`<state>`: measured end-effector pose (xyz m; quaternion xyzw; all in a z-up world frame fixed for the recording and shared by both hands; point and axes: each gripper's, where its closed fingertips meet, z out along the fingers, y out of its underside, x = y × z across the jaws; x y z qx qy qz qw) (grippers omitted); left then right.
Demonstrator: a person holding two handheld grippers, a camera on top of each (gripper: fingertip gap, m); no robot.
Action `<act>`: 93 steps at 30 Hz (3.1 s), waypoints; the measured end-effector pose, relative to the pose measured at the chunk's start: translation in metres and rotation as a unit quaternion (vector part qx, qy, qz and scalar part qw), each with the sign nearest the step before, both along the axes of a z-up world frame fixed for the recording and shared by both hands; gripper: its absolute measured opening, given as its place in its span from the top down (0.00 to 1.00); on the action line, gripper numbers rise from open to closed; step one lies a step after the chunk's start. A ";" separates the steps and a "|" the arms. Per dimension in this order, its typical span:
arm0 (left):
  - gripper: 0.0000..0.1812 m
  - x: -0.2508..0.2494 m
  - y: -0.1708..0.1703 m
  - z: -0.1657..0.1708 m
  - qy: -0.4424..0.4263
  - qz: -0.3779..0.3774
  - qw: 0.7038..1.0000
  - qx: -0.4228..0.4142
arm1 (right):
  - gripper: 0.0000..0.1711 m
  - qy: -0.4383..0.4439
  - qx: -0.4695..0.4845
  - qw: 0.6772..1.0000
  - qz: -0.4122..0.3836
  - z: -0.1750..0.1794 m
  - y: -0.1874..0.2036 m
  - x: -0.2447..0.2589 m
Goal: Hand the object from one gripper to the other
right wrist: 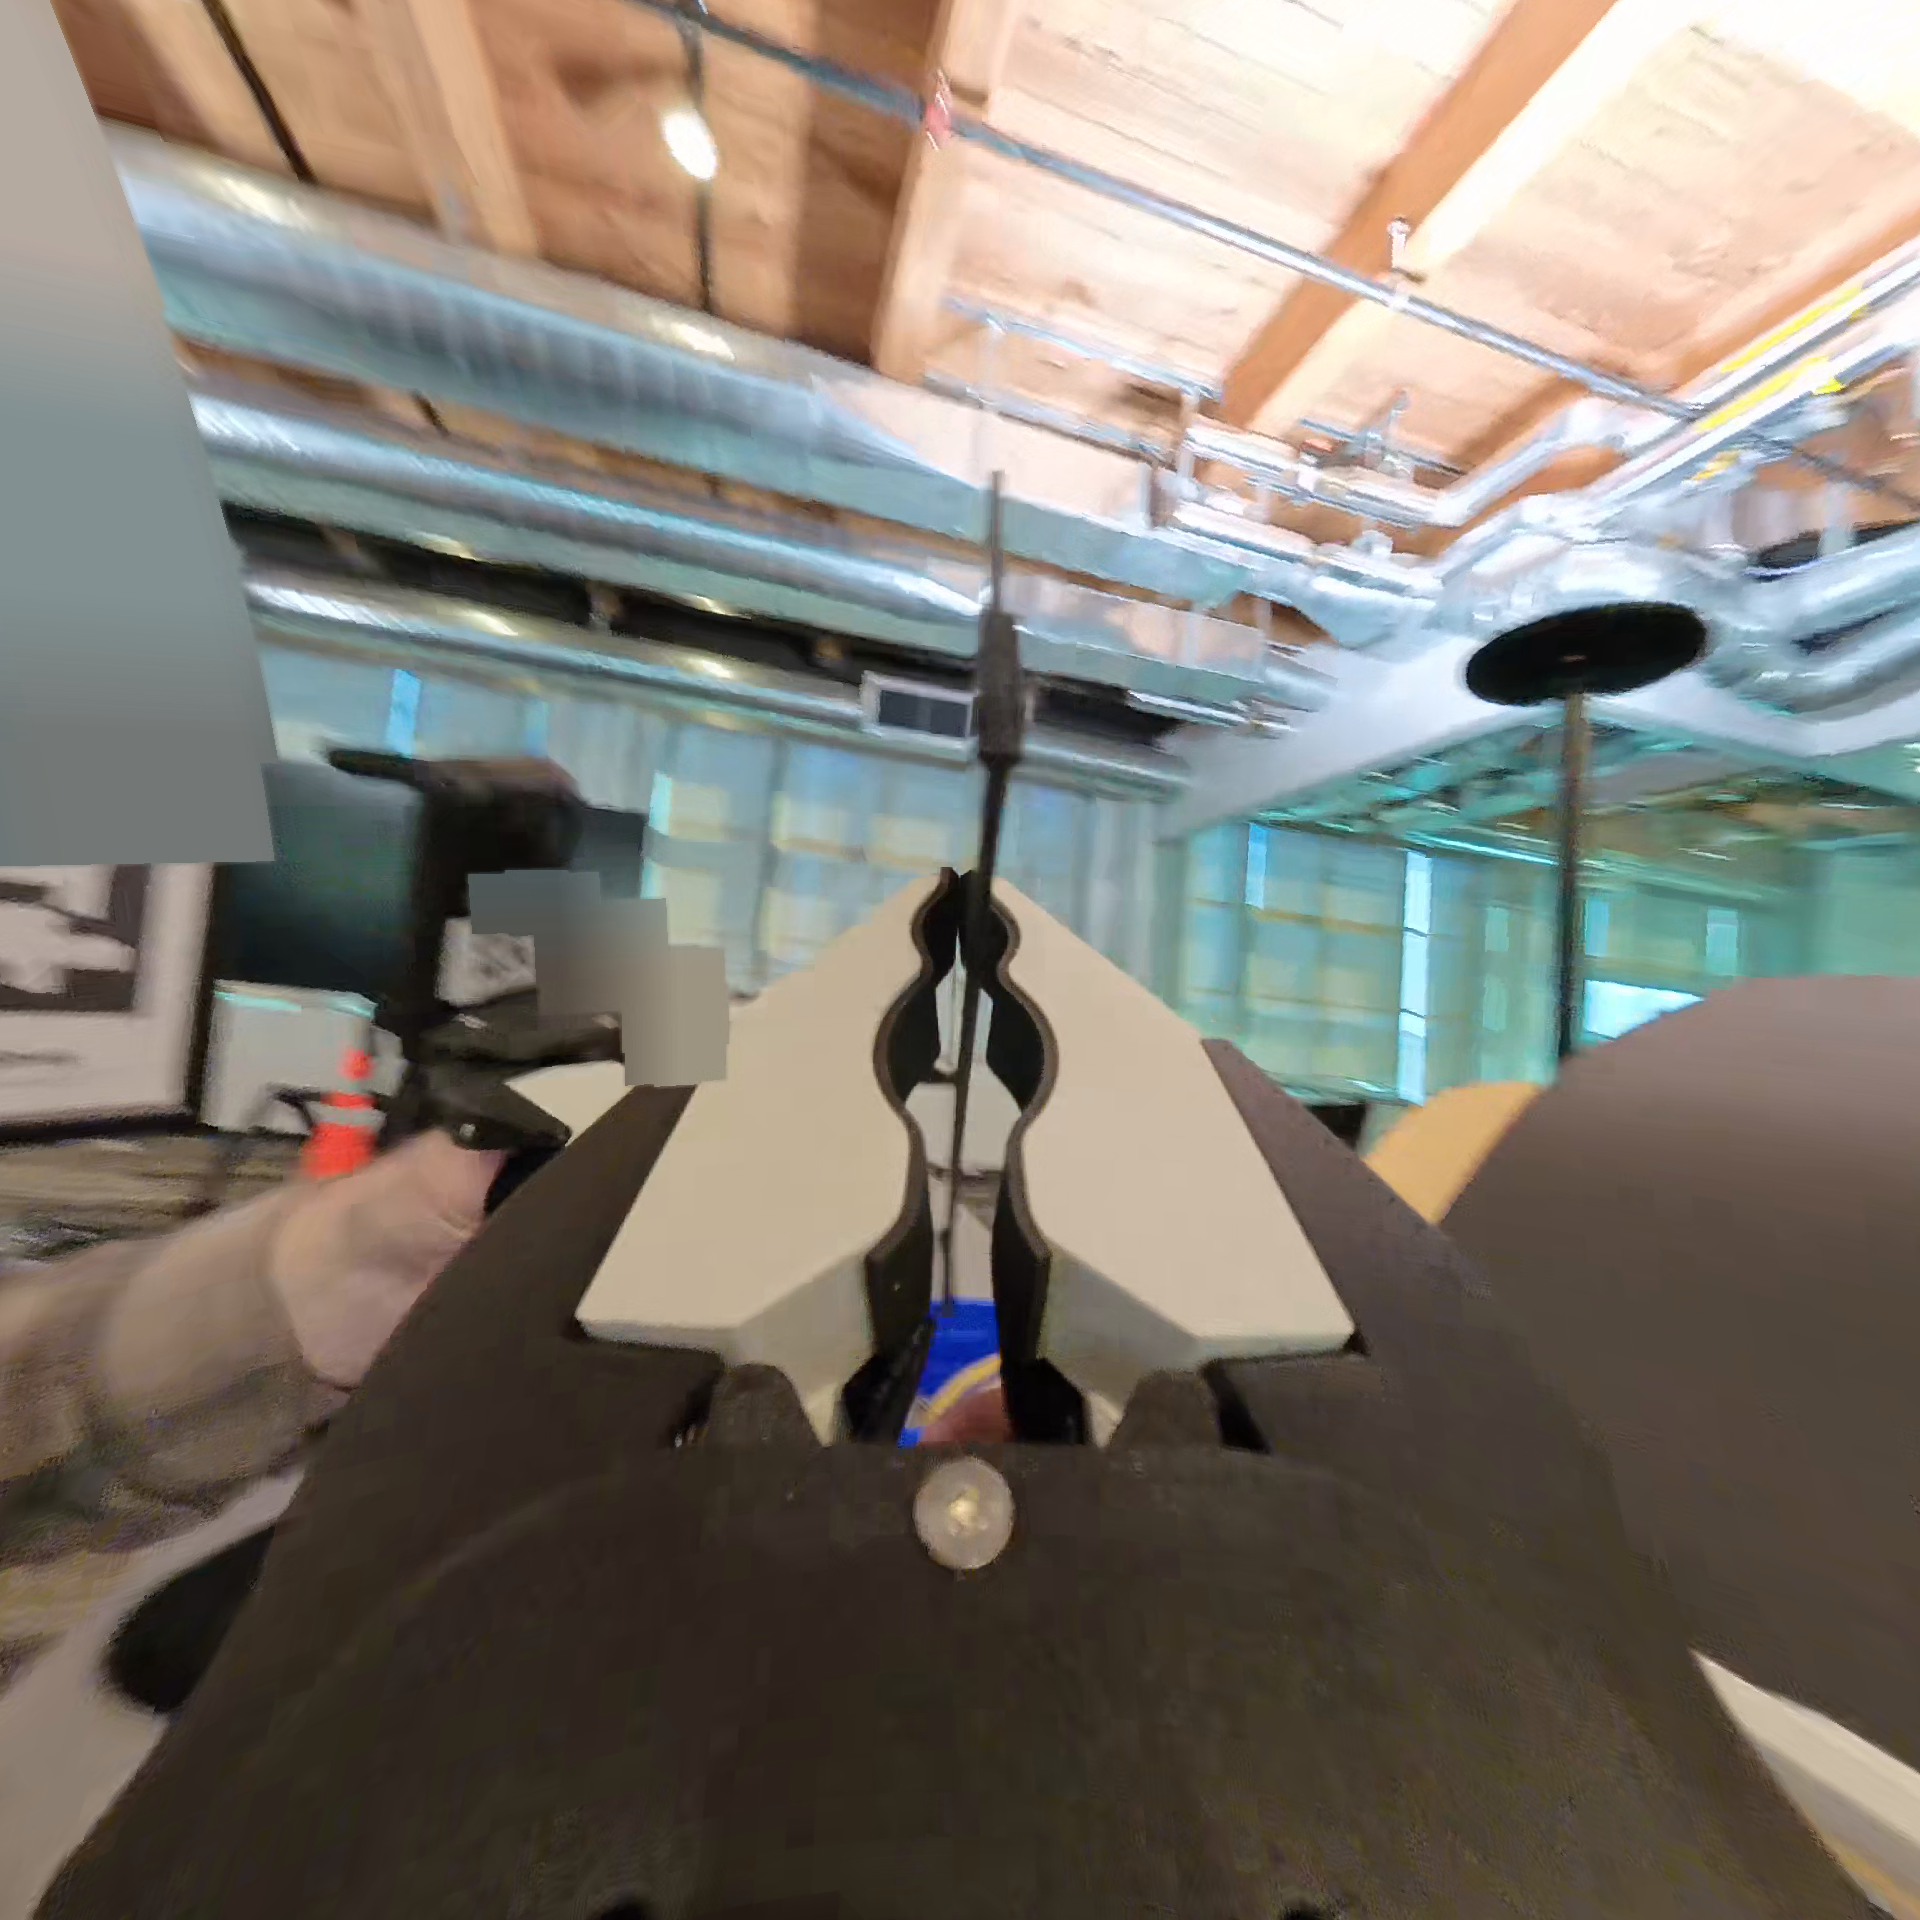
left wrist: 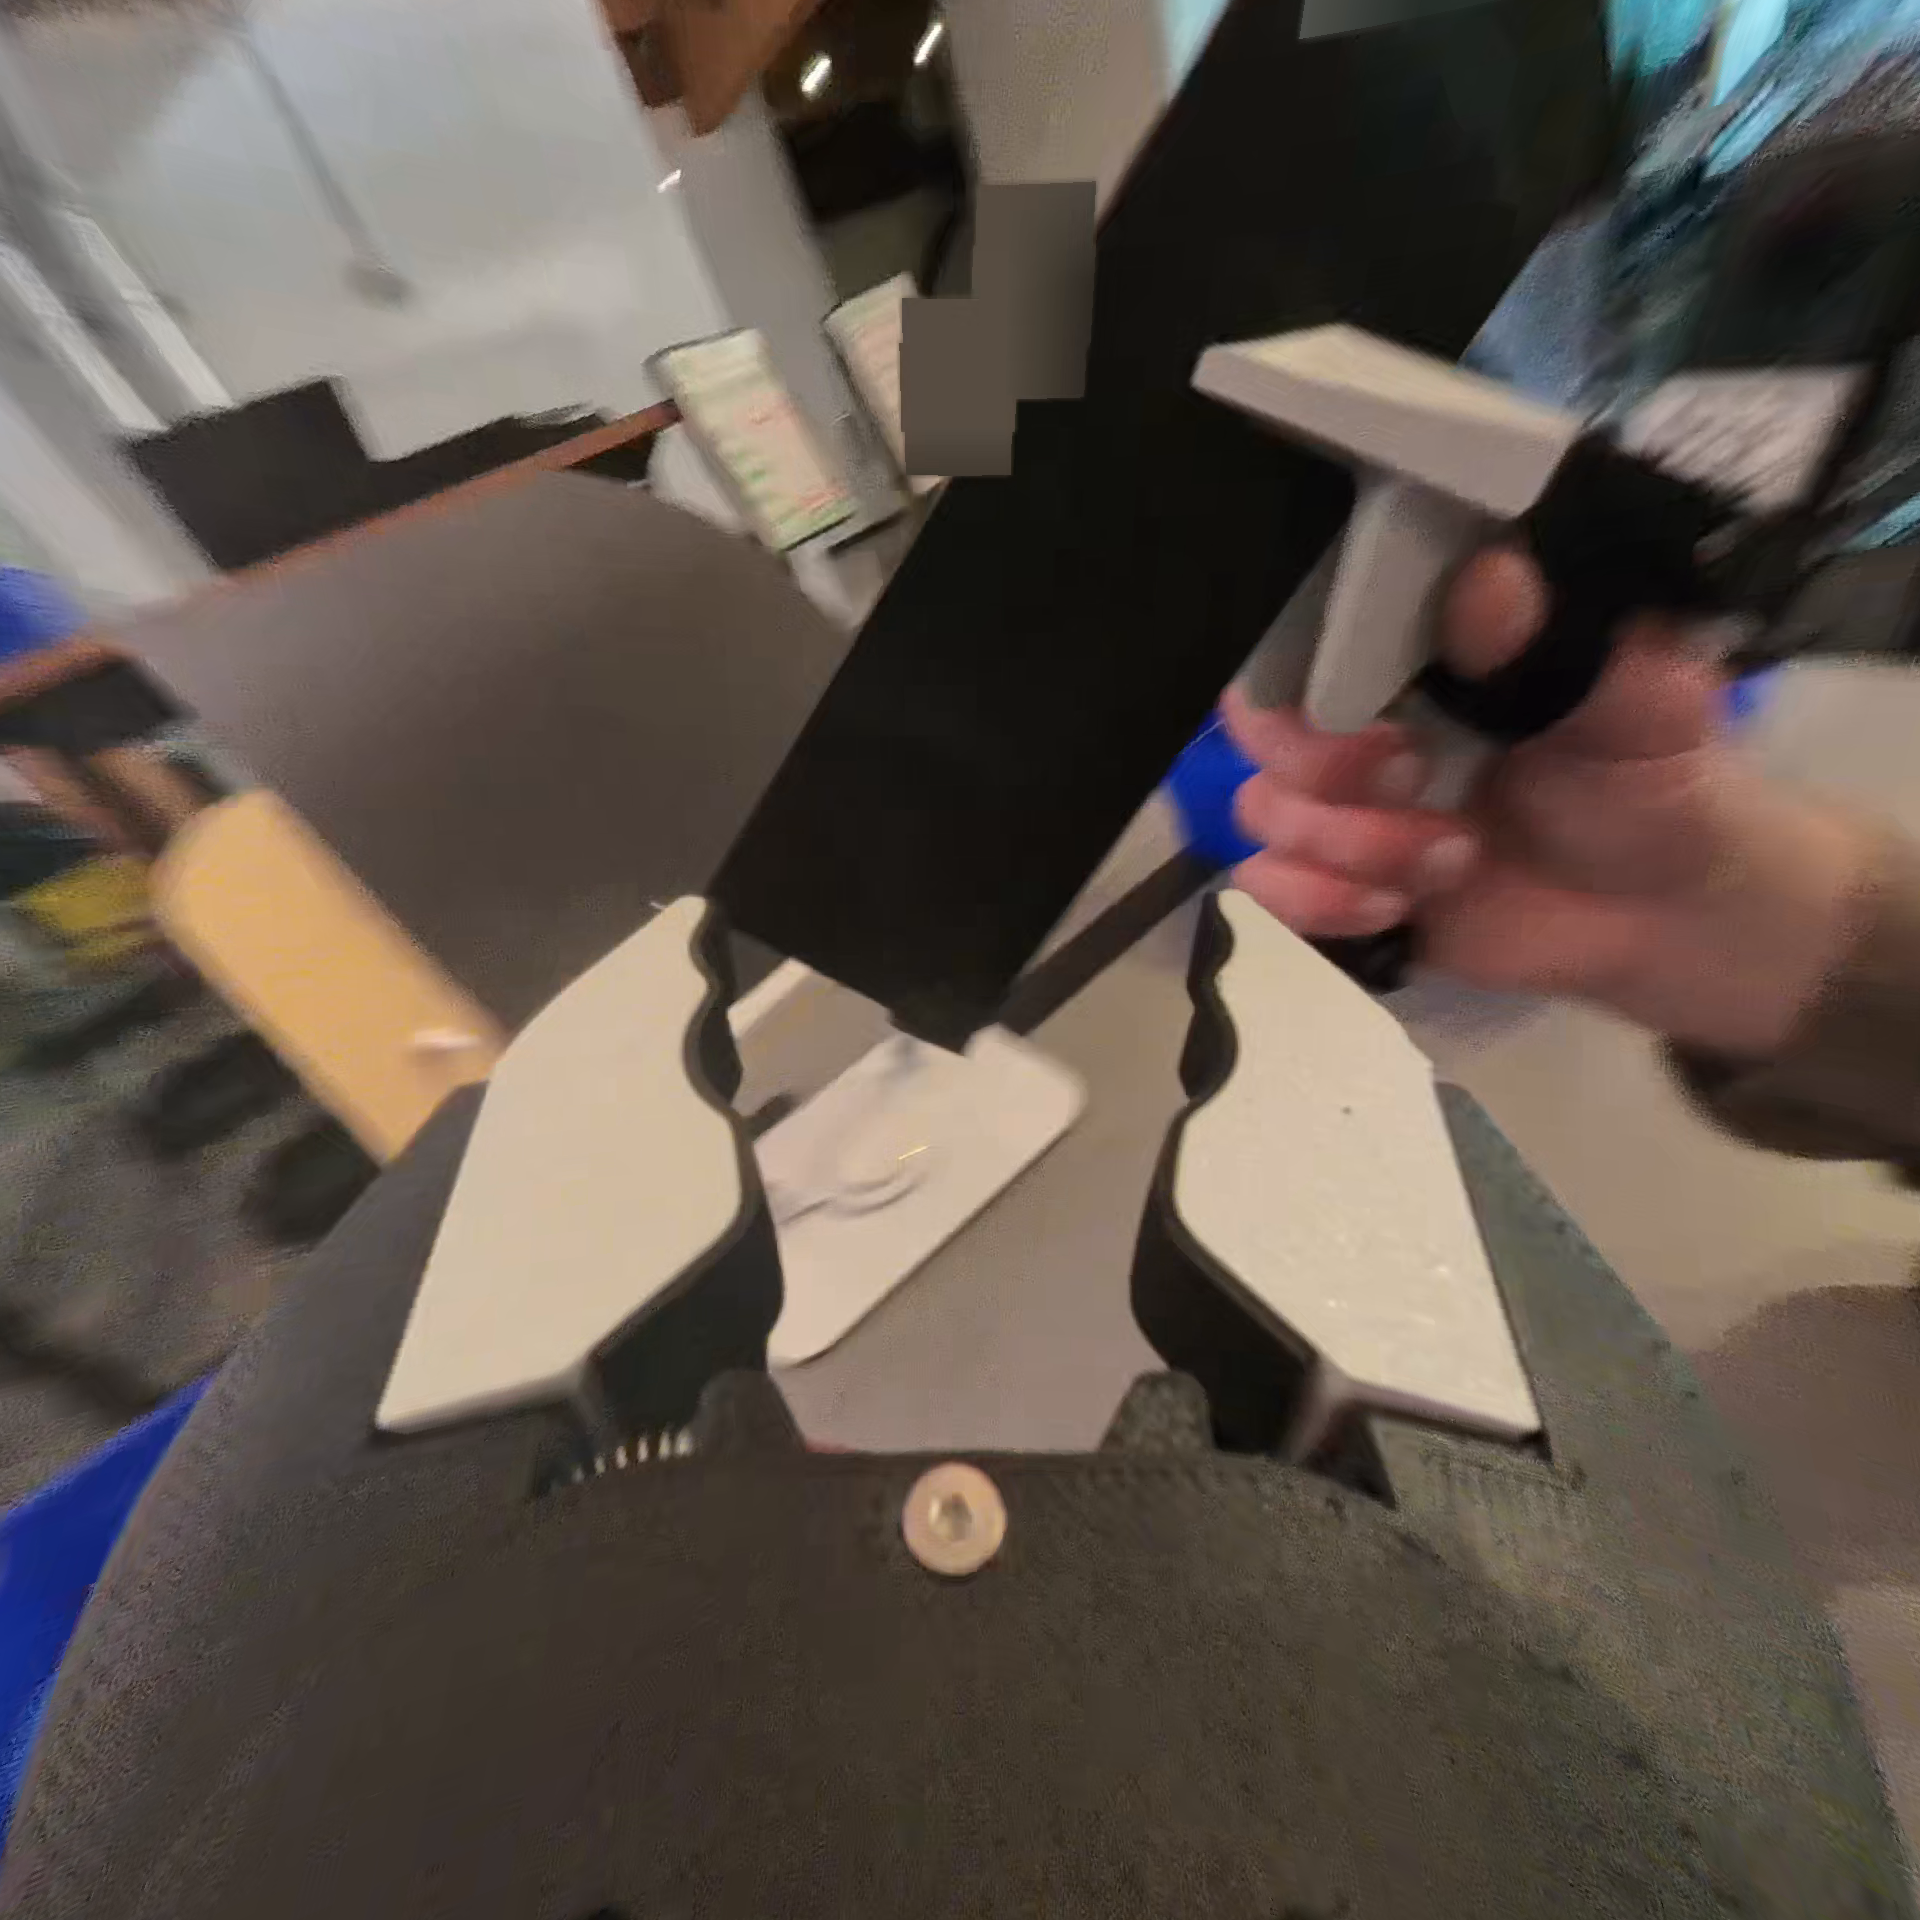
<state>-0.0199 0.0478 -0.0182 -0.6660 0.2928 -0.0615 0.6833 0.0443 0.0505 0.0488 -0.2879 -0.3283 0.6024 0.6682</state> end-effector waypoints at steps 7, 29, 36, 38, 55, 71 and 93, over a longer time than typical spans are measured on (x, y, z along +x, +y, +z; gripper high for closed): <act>0.60 0.013 -0.020 0.023 -0.271 -0.180 0.946 -0.007 | 1.00 0.060 -0.037 0.981 0.181 0.009 -0.017 0.021; 0.99 -0.022 -0.005 0.009 0.124 -0.057 0.986 -0.092 | 0.44 -0.227 0.248 0.897 -0.286 -0.042 0.049 0.008; 0.99 0.005 -0.026 -0.007 0.457 -0.133 0.879 -0.034 | 0.53 -0.350 0.310 0.860 -0.206 -0.090 0.014 -0.033; 0.99 0.017 -0.042 -0.018 0.518 -0.187 0.834 -0.023 | 0.55 -0.372 0.312 0.857 -0.175 -0.103 0.009 -0.036; 1.00 0.066 -0.127 -0.051 0.734 -0.361 0.572 0.063 | 0.37 -0.519 0.344 0.770 0.139 -0.201 -0.104 -0.044; 0.81 0.042 -0.078 -0.010 0.793 -0.200 0.568 0.090 | 0.37 -0.440 0.310 0.842 0.043 -0.164 -0.065 -0.061; 0.90 0.077 -0.034 0.062 0.132 -0.082 0.975 0.161 | 0.38 -0.201 0.130 0.877 -0.417 -0.063 0.050 -0.045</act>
